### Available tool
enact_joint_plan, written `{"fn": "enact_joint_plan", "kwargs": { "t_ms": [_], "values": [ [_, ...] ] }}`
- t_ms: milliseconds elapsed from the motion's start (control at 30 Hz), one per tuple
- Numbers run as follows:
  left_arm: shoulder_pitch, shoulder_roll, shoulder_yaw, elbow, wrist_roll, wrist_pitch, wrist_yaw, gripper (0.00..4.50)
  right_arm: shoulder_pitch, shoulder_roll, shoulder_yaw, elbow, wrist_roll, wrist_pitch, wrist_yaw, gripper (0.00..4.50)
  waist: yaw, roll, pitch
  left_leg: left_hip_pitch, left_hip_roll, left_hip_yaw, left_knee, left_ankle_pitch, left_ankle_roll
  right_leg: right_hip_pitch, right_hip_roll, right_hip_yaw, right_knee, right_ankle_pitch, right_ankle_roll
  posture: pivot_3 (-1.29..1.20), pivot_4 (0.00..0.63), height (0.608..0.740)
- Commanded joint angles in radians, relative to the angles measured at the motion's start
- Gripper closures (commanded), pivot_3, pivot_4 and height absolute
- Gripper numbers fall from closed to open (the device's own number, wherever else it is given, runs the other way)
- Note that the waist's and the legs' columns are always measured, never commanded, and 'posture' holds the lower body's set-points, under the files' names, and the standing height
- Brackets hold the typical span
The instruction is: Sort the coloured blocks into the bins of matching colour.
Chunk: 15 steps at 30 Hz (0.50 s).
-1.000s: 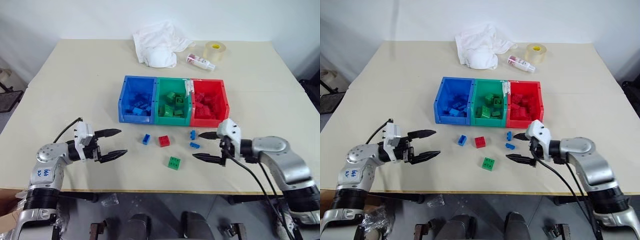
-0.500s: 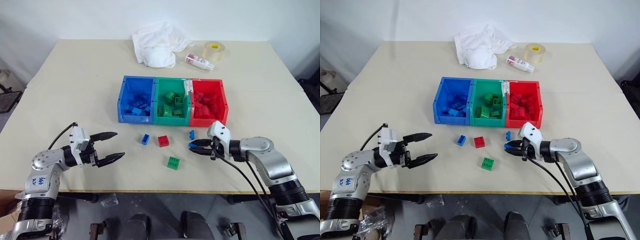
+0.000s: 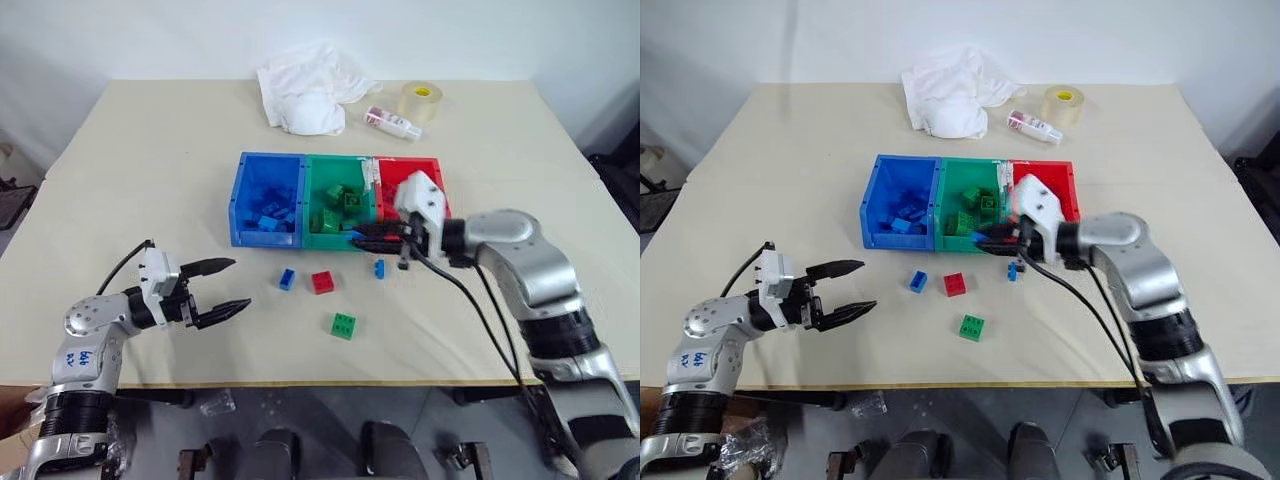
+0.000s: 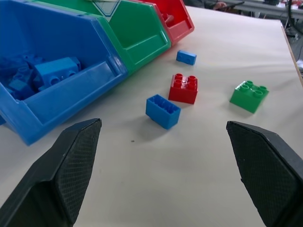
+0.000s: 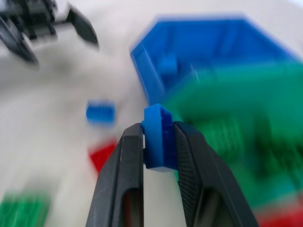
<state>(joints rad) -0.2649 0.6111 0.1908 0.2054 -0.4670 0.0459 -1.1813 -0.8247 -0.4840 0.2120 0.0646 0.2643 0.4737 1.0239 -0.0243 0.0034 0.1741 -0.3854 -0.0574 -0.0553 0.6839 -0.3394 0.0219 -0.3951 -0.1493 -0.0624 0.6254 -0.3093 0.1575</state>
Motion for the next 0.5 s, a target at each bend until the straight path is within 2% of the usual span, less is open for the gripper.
{"fn": "enact_joint_plan", "kwargs": {
  "t_ms": [33,233,300,367,500],
  "values": [
    [-0.009,-0.004,0.006,0.002,-0.005,-0.024,-0.003,0.00,-0.096,0.077,0.040,0.151,-0.079,-0.099,-0.050,3.96,-0.002,0.000,0.000,0.000,0.000,-0.001,0.000,0.000,0.000,0.000,0.000,0.000,0.001,0.000,0.000,0.00,0.150,0.740],
    [-0.009,-0.021,-0.002,-0.006,-0.003,-0.031,0.007,0.00,-0.302,0.310,0.058,0.526,-0.164,-0.300,-0.146,3.96,-0.031,0.000,0.000,0.000,0.000,-0.001,-0.001,0.000,0.000,-0.002,0.000,-0.002,0.003,0.000,0.000,0.00,0.150,0.740],
    [-0.008,-0.023,-0.002,-0.011,-0.004,-0.031,0.011,0.00,-0.363,0.365,0.040,0.654,-0.189,-0.361,-0.208,3.21,-0.038,0.000,0.000,0.000,0.000,-0.003,-0.002,0.000,-0.001,-0.002,0.000,-0.002,0.003,0.000,0.000,0.00,0.150,0.740],
    [-0.007,-0.023,-0.001,-0.015,-0.005,-0.031,0.015,0.00,-0.406,0.397,0.022,0.739,-0.200,-0.403,-0.244,2.66,-0.038,0.000,0.000,0.000,0.000,-0.005,-0.002,0.000,-0.001,-0.002,0.000,-0.002,0.004,0.000,0.000,0.00,0.150,0.740],
    [-0.005,-0.021,0.003,-0.018,-0.006,-0.034,0.020,0.00,-0.437,0.410,0.001,0.801,-0.208,-0.454,-0.237,1.20,-0.038,0.000,0.000,0.000,-0.001,-0.007,-0.002,0.000,-0.001,-0.002,0.000,-0.002,0.004,0.000,0.000,0.00,0.150,0.740]
  ]
}}
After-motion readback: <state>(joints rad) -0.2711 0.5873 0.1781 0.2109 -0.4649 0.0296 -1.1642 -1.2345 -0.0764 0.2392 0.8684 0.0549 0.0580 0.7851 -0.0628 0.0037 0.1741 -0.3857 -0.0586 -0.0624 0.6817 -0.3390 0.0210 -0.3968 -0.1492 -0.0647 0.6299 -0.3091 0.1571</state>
